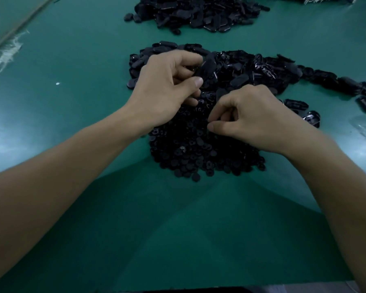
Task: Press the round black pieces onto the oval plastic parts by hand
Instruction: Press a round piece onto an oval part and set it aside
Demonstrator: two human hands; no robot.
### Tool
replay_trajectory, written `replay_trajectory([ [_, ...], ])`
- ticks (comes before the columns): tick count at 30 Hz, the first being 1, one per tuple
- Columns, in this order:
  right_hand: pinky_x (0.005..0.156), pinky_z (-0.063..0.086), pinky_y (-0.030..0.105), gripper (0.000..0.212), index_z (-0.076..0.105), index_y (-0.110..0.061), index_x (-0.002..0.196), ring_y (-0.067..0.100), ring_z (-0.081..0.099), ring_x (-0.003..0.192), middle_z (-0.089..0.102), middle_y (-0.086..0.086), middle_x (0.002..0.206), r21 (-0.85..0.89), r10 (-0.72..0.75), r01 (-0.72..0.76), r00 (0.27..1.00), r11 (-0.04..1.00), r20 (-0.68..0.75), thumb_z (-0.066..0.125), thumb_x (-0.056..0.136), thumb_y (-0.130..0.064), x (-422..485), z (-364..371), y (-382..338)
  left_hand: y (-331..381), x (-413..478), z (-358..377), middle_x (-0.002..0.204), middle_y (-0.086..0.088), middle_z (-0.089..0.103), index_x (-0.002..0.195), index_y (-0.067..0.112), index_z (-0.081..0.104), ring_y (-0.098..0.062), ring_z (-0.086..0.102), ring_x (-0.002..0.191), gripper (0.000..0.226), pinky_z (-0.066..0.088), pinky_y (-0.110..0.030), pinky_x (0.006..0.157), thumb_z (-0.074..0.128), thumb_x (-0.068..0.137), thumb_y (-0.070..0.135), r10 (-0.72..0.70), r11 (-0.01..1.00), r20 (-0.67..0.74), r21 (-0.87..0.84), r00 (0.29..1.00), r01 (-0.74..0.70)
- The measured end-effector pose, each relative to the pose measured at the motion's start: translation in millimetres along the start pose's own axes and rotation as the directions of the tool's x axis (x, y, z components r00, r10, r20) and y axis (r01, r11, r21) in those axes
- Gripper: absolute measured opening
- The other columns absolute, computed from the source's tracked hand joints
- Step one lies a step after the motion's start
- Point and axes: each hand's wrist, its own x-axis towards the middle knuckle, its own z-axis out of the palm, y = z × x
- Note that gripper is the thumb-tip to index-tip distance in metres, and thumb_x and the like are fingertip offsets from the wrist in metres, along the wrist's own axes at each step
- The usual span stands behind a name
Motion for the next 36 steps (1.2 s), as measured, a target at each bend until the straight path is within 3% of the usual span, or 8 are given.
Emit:
replay_trajectory([
  [4, 0.061, 0.043, 0.003, 0.007, 0.074, -0.025, 0.082, -0.012, 0.058, 0.066, 0.063, -0.017, 0.071, -0.003, 0.033, -0.033, 0.999, 0.999, 0.016, 0.074, 0.089, -0.022, 1.2, 3.0, -1.8, 1.5, -0.5, -1.3, 0.079, 0.003, 0.071, 0.097, 0.021, 0.063, -0.013, 0.072, 0.073, 0.016, 0.059, -0.026, 0.066, 0.069, 0.092, 0.007, -0.011, 1.0, -0.042, -0.019, 0.999, 0.01],
  [8, 0.074, 0.048, 0.023, 0.006, 0.068, -0.026, 0.09, 0.006, 0.059, 0.081, 0.061, -0.013, 0.085, -0.09, 0.031, -0.027, 0.998, 0.996, 0.047, 0.066, 0.096, -0.025, 3.5, 5.2, -1.7, 1.9, -0.8, -1.3, 0.079, 0.002, 0.07, 0.099, 0.02, 0.069, -0.016, 0.072, 0.074, 0.014, 0.06, -0.026, 0.069, 0.065, 0.095, 0.008, -0.004, 1.0, -0.044, 0.013, 0.999, 0.004],
  [14, 0.062, 0.04, 0.0, 0.005, 0.07, -0.027, 0.087, -0.011, 0.057, 0.069, 0.063, -0.017, 0.076, -0.027, 0.046, -0.046, 0.999, 0.999, 0.026, 0.073, 0.09, -0.03, 2.3, -1.2, 6.5, 2.5, -0.8, -1.8, 0.078, 0.005, 0.07, 0.101, 0.022, 0.071, -0.019, 0.072, 0.077, 0.014, 0.059, -0.026, 0.07, 0.066, 0.094, 0.01, -0.009, 1.0, -0.036, 0.019, 0.999, 0.009],
  [17, 0.063, 0.04, 0.0, 0.008, 0.069, -0.029, 0.084, -0.016, 0.056, 0.069, 0.064, -0.016, 0.075, -0.033, 0.047, -0.045, 0.998, 0.998, 0.037, 0.075, 0.088, -0.028, 3.5, -4.8, 9.6, 2.6, -2.0, -1.2, 0.08, 0.002, 0.072, 0.098, 0.021, 0.07, -0.017, 0.073, 0.077, 0.012, 0.06, -0.027, 0.071, 0.069, 0.093, 0.009, -0.03, 1.0, -0.022, -0.01, 0.999, 0.03],
  [24, 0.061, 0.041, 0.011, 0.01, 0.061, -0.026, 0.088, 0.0, 0.056, 0.074, 0.061, -0.012, 0.082, -0.064, 0.032, -0.028, 0.998, 0.998, 0.052, 0.068, 0.094, -0.024, 3.1, -1.9, 6.5, 2.8, -2.0, -0.6, 0.084, -0.005, 0.072, 0.097, 0.014, 0.071, -0.017, 0.075, 0.079, 0.012, 0.061, -0.027, 0.071, 0.069, 0.092, 0.004, -0.048, 0.997, -0.002, -0.06, 0.999, 0.048],
  [28, 0.065, 0.042, 0.009, 0.006, 0.059, -0.024, 0.094, 0.001, 0.056, 0.075, 0.059, -0.013, 0.082, 0.012, -0.013, 0.014, 0.997, 1.0, -0.071, 0.063, 0.097, -0.021, 0.2, -2.6, 3.6, 2.1, -1.5, -0.3, 0.083, -0.005, 0.072, 0.099, 0.013, 0.072, -0.017, 0.075, 0.078, 0.013, 0.061, -0.027, 0.071, 0.069, 0.092, 0.003, -0.05, 0.997, -0.006, -0.06, 0.999, 0.05],
  [32, 0.07, 0.042, 0.005, 0.014, 0.067, -0.023, 0.111, -0.006, 0.057, 0.08, 0.06, -0.02, 0.085, 0.045, -0.045, 0.051, 0.991, 0.998, -0.124, 0.061, 0.099, -0.022, -0.6, -5.3, 0.4, 1.9, -1.8, 0.1, 0.082, -0.004, 0.072, 0.1, 0.013, 0.071, -0.016, 0.075, 0.077, 0.014, 0.06, -0.026, 0.071, 0.069, 0.092, 0.002, -0.062, 0.996, 0.002, -0.066, 0.998, 0.062],
  [36, 0.07, 0.039, 0.003, 0.012, 0.071, -0.023, 0.103, -0.014, 0.055, 0.077, 0.057, -0.026, 0.08, 0.048, -0.068, 0.076, 0.987, 0.996, -0.149, 0.06, 0.1, -0.023, -1.6, -6.2, 0.1, 2.5, -2.3, -0.5, 0.083, -0.003, 0.072, 0.1, 0.014, 0.071, -0.016, 0.074, 0.078, 0.015, 0.061, -0.028, 0.072, 0.069, 0.092, 0.002, -0.071, 0.996, -0.021, -0.064, 0.997, 0.069],
])
